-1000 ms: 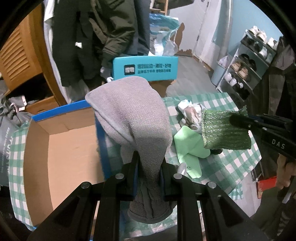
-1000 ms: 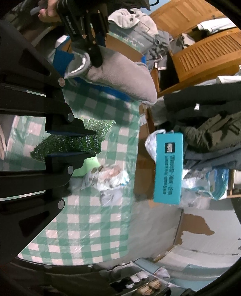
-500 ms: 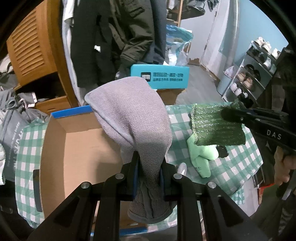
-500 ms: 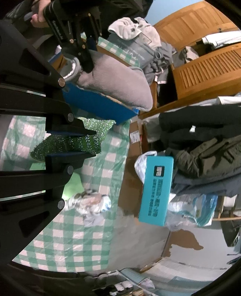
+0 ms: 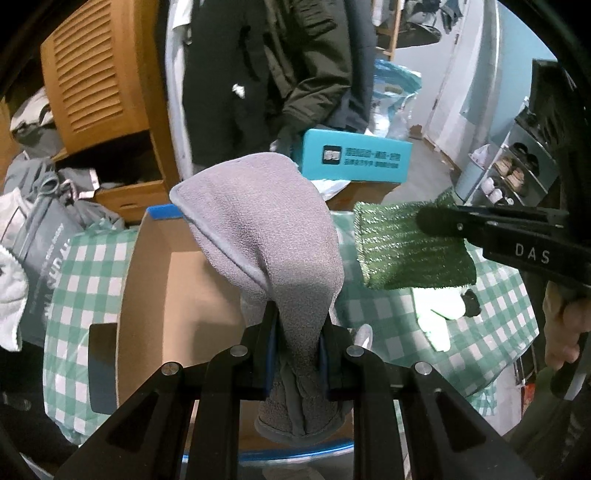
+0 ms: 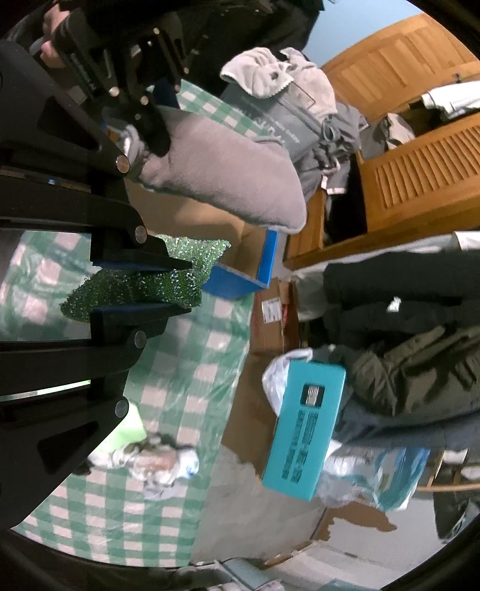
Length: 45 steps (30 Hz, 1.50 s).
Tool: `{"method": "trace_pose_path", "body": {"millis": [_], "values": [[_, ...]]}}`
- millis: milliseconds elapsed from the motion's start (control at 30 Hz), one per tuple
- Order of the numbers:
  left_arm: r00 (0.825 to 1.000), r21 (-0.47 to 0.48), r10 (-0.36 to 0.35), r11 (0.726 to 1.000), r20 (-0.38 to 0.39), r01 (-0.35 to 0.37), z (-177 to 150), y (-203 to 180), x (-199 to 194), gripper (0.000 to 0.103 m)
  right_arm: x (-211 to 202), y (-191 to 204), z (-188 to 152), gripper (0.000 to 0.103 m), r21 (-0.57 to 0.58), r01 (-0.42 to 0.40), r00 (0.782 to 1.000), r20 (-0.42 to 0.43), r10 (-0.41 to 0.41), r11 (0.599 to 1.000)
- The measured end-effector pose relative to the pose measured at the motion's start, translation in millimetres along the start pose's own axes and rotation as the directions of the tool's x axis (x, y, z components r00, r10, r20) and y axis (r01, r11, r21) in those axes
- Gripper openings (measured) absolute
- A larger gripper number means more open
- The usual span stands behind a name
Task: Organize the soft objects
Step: 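Lift the grey cloth with the left tool while the right tool carries the scrubber toward the box, then lower both held items into the cardboard box and open both tools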
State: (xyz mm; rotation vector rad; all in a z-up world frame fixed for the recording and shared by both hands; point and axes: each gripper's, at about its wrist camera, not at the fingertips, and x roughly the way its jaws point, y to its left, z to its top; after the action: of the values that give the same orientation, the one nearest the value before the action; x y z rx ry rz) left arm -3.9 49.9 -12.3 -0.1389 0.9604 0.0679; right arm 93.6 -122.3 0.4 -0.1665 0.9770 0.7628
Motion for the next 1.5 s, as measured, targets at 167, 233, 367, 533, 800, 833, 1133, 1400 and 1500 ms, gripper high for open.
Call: {"method": "trace_pose_path", "body": {"millis": [167,233,367,533,800,833,1133,1400,1500], "values": [[1.0,-0.017,0.027,0.999,-0.008,-0.027,-7,20,2,0.019,17,22,9,0.012,-0.029,-0.013,1.0,-0.021,0.013,0.999],[0.999,-0.026,0.032,0.999,-0.017,-0.033,-11,28,4,0.019,24,32,11,0.012,-0.043,-0.013,0.999,-0.034,0.012,0.999],[0.998,-0.054,0.041,0.998,-0.037,-0.043,-14,45,12,0.019,37,50,16,0.012,-0.061,-0.022,0.998,-0.057,0.018,0.998],[0.997,-0.084,0.058,0.994,-0.055,-0.063,-19,63,20,0.019,55,74,21,0.012,-0.087,-0.037,0.996,-0.087,0.029,0.996],[0.993,-0.105,0.079,0.99,-0.091,-0.089,-25,80,31,0.023,84,96,20,0.013,-0.105,-0.054,0.989,-0.145,0.038,0.993],[0.992,-0.107,0.084,0.99,-0.099,-0.095,-25,82,33,0.025,86,96,19,0.015,-0.103,-0.056,0.988,-0.152,0.04,0.993],[0.987,-0.087,0.128,0.987,-0.094,-0.136,-23,80,31,0.042,90,92,21,0.052,-0.084,-0.032,0.987,-0.16,0.018,0.996],[0.991,-0.086,0.112,0.989,-0.072,-0.118,-17,71,26,0.05,74,68,22,0.061,-0.036,-0.003,0.991,-0.132,-0.002,0.999],[0.993,-0.08,0.099,0.991,-0.071,-0.105,-15,63,26,0.05,66,60,20,0.063,-0.027,0.002,0.993,-0.122,-0.005,1.0]]}}
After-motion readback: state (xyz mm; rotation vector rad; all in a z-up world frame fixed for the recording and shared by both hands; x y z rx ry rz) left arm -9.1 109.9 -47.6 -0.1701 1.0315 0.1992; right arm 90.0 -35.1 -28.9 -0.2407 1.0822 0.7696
